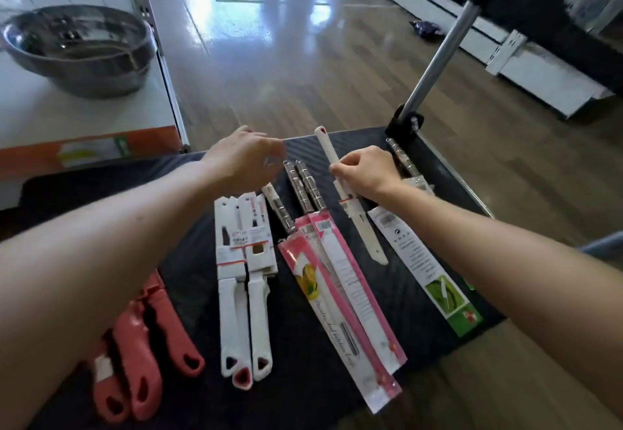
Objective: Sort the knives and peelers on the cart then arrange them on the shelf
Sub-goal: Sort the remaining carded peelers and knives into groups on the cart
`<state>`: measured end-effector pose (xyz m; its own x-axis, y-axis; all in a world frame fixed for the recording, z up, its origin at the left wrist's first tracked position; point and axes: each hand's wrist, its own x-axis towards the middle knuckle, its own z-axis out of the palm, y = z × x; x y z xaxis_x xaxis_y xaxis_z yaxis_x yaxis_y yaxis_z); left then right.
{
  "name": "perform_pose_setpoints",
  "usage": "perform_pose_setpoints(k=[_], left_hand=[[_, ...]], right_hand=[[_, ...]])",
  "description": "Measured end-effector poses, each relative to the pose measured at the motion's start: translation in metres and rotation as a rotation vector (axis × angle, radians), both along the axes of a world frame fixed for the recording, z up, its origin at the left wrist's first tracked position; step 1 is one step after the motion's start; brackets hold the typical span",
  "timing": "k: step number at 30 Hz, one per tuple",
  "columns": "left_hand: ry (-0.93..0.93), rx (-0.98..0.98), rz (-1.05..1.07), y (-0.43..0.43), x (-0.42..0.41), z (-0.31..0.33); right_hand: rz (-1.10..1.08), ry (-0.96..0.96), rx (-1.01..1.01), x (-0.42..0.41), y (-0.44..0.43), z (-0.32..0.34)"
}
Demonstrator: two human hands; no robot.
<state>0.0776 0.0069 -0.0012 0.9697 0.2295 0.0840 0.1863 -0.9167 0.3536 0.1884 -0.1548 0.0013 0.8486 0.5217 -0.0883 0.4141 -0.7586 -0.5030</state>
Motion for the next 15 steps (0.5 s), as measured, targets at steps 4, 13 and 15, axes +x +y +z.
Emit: perform_pose_setpoints(k=[4, 13, 15], left_hand=[[0.069, 0.061, -0.057, 0.004, -0.021, 0.003], [0.078, 0.104, -0.033, 0.028, -0.055, 0.007], [0.024, 0.119, -0.012, 0.032, -0.059, 0.007]], right_hand=[[-0.019, 0.127, 0.067, -0.023, 0.012, -0.002], [0.124, 0.239, 0.046, -0.057, 0.024, -0.008], [0.19, 0.24, 0.009, -0.063, 0.026, -0.008]])
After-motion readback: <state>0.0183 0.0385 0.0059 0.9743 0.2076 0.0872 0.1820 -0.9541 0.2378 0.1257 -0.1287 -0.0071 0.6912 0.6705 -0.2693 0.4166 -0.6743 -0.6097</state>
